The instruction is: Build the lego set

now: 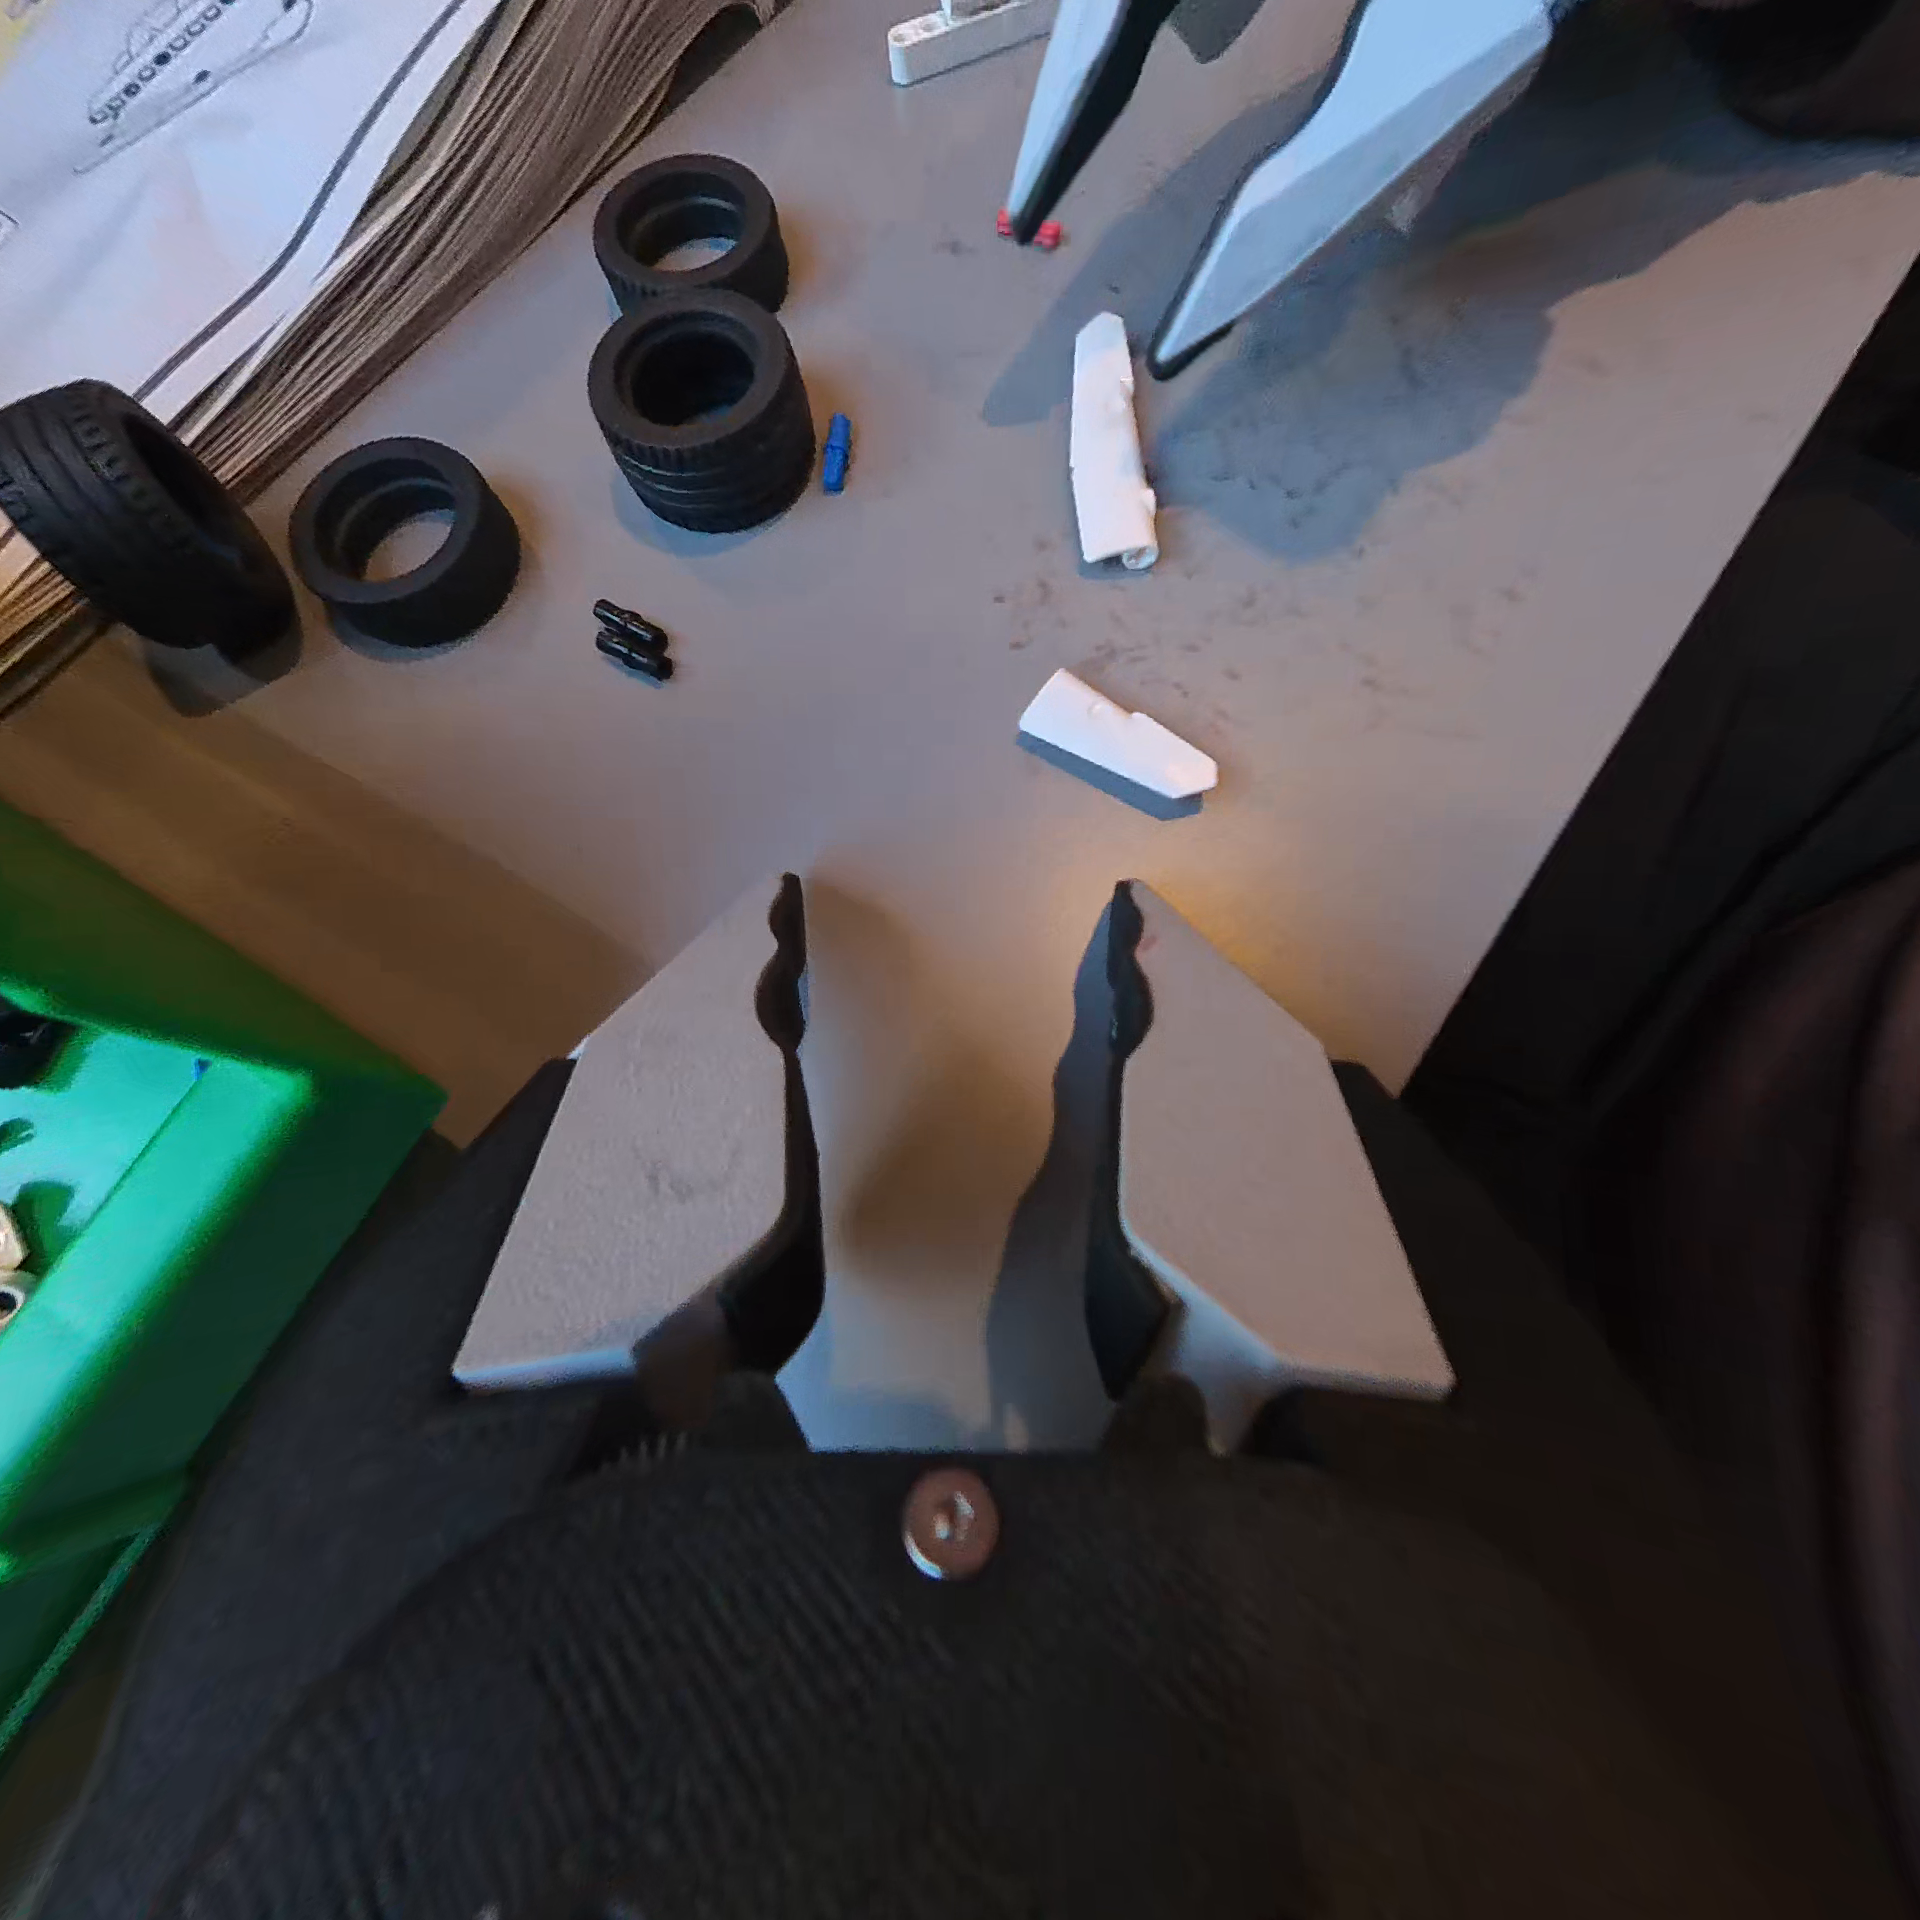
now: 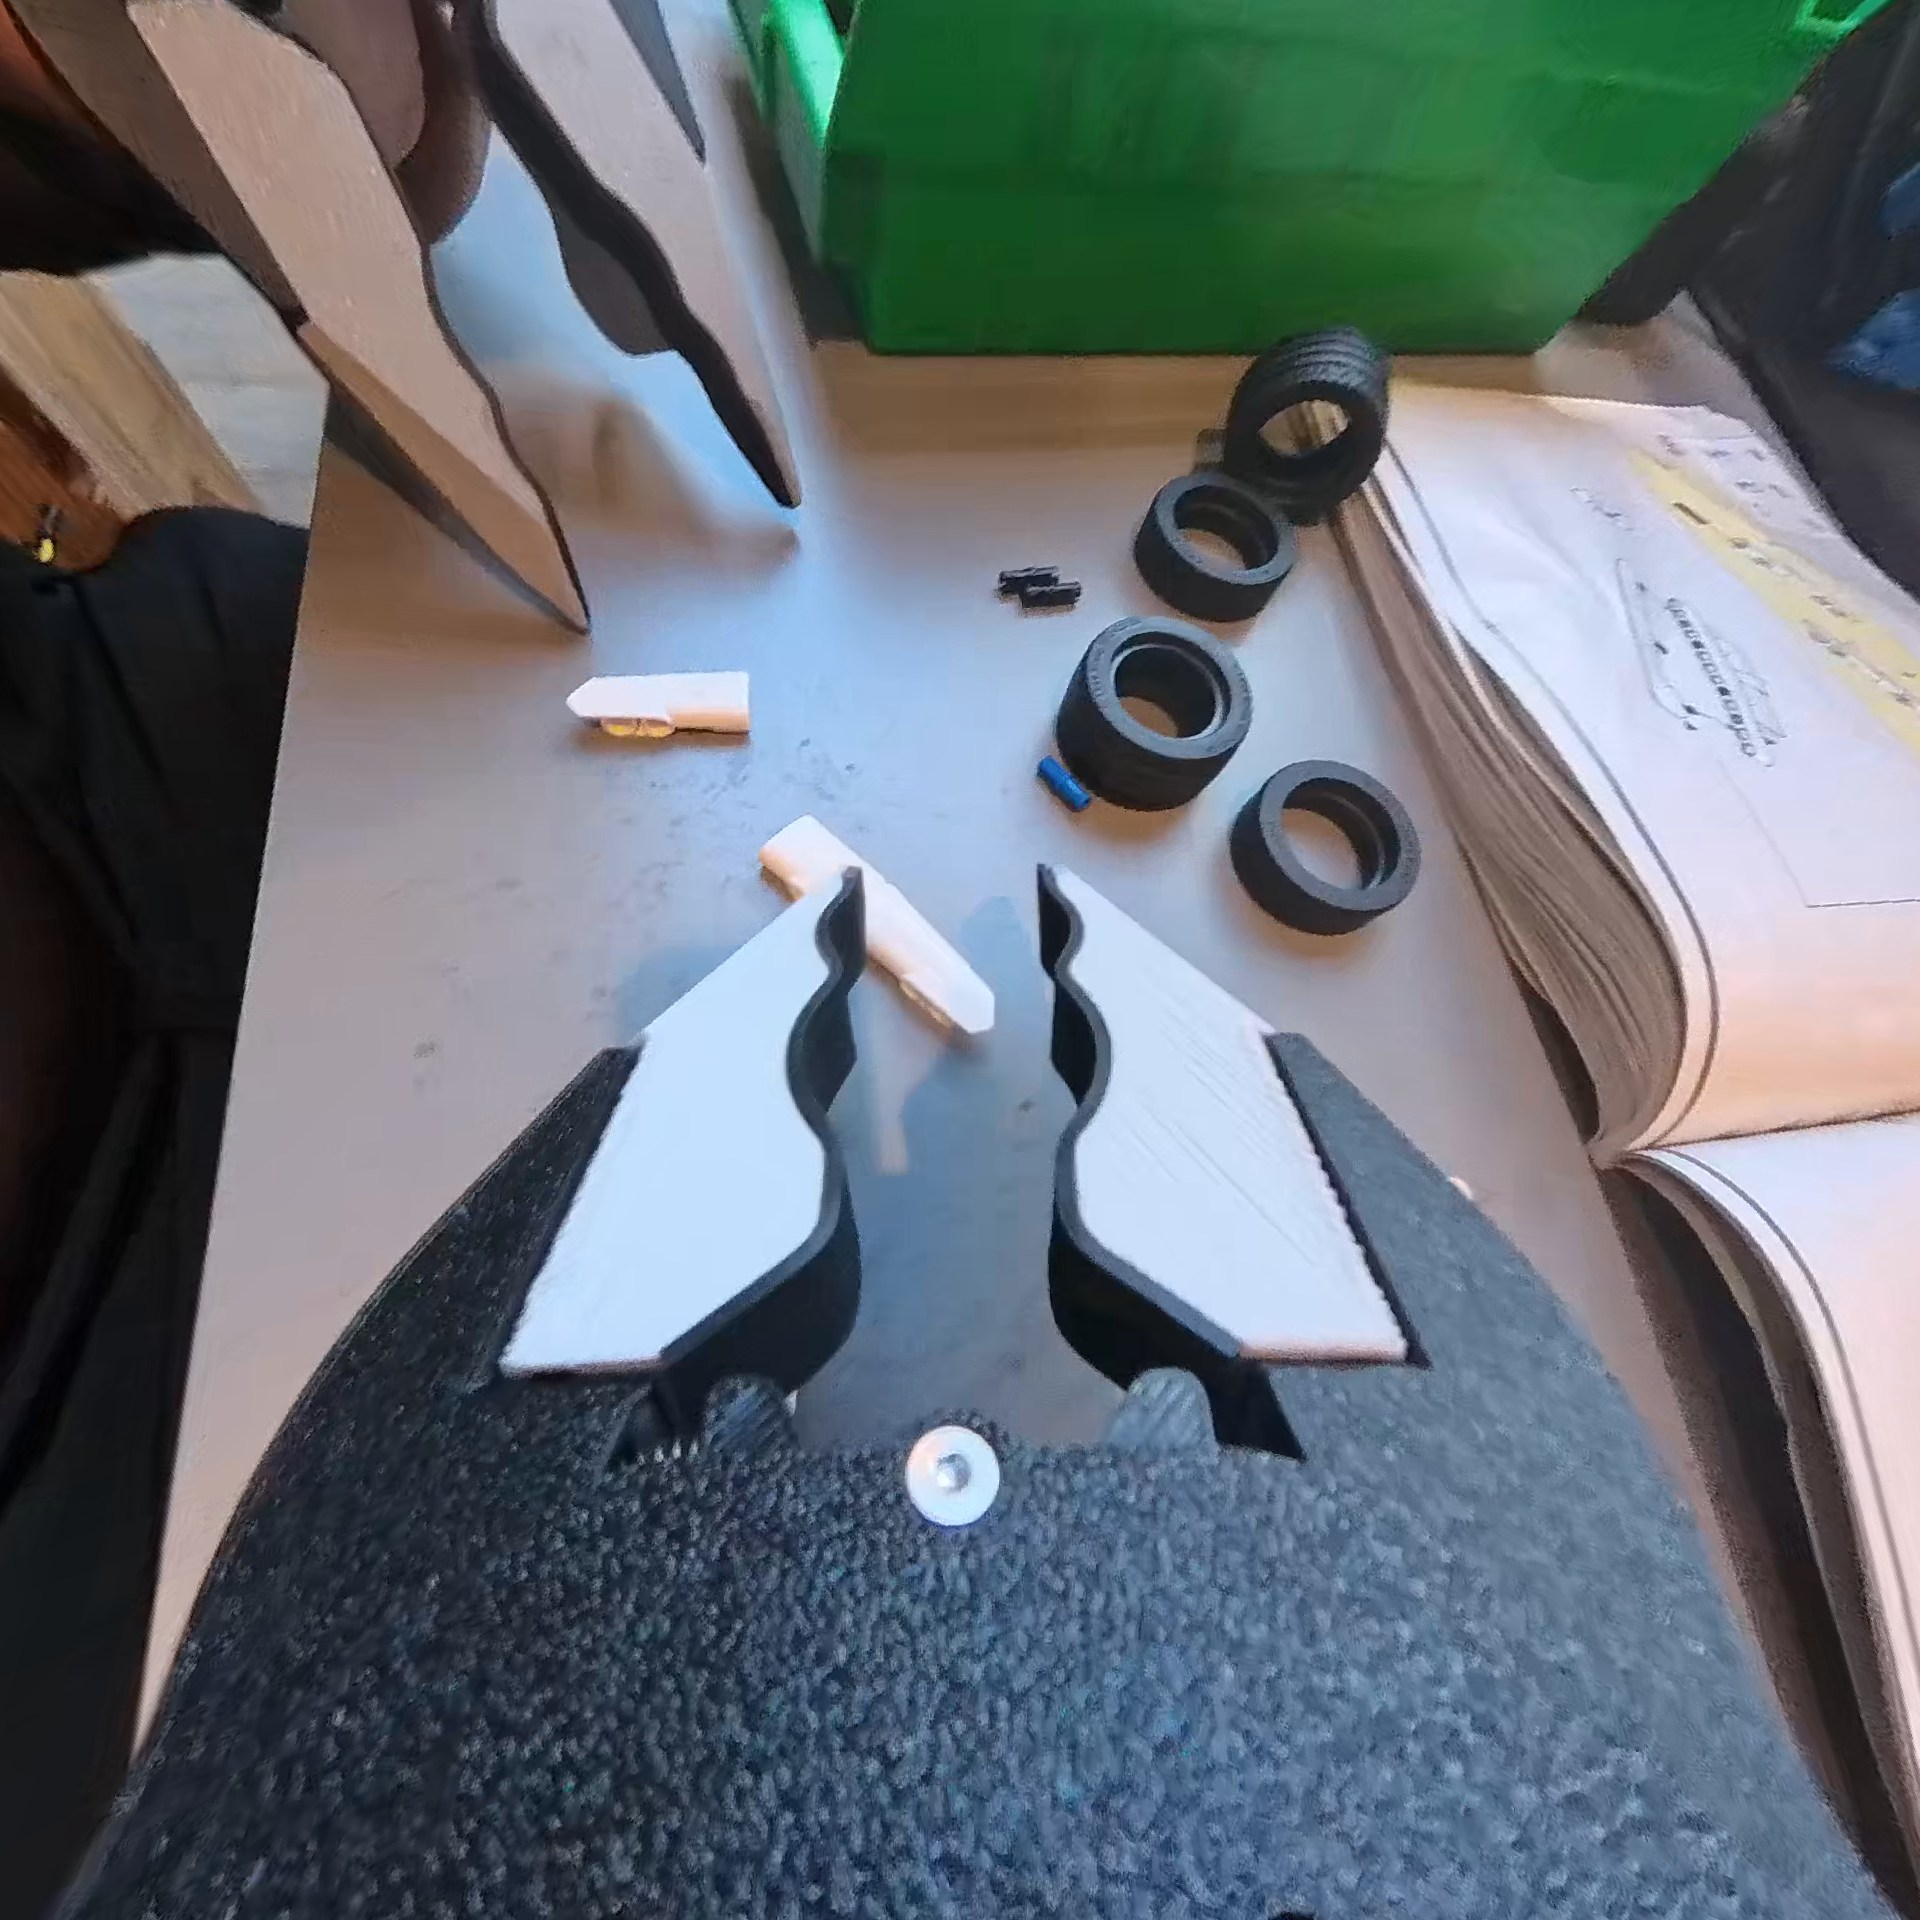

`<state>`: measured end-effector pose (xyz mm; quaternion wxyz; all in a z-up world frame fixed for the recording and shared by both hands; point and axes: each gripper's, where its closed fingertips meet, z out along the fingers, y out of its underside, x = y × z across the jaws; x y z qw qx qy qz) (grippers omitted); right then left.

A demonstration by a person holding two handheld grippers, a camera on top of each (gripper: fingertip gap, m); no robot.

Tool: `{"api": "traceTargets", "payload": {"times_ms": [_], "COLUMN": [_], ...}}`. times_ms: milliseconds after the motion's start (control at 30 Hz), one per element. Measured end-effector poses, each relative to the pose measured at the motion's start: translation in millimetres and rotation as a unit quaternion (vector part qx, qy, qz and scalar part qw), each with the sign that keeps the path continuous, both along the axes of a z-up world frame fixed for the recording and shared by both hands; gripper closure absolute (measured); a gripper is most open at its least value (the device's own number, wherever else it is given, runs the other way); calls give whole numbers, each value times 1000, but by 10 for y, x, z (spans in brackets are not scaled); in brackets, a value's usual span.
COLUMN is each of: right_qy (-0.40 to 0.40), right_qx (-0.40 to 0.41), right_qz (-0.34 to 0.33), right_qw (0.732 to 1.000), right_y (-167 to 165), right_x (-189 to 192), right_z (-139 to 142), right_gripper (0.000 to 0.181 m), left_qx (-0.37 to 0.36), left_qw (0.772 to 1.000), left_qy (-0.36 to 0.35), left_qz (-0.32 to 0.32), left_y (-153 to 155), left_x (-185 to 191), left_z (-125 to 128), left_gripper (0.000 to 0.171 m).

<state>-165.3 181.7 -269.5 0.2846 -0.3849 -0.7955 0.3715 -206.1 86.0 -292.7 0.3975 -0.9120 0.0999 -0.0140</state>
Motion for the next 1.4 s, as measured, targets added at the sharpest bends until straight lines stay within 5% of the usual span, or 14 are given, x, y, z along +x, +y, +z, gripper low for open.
{"api": "traceTargets", "payload": {"times_ms": [367,1400], "right_qy": [-14,18], "right_qx": [-29,-71], "right_qz": [13,-14], "right_qw": [999,997], "right_y": [24,191], "right_x": [-21,-27], "right_z": [-11,143], "right_gripper": [146,146], "left_qx": [13,-7], "left_qw": [997,997], "left_qy": [-67,-53], "left_qz": [-20,-52], "left_y": [85,148], "left_x": [-7,187], "left_z": [79,15], "left_gripper": [115,123]}}
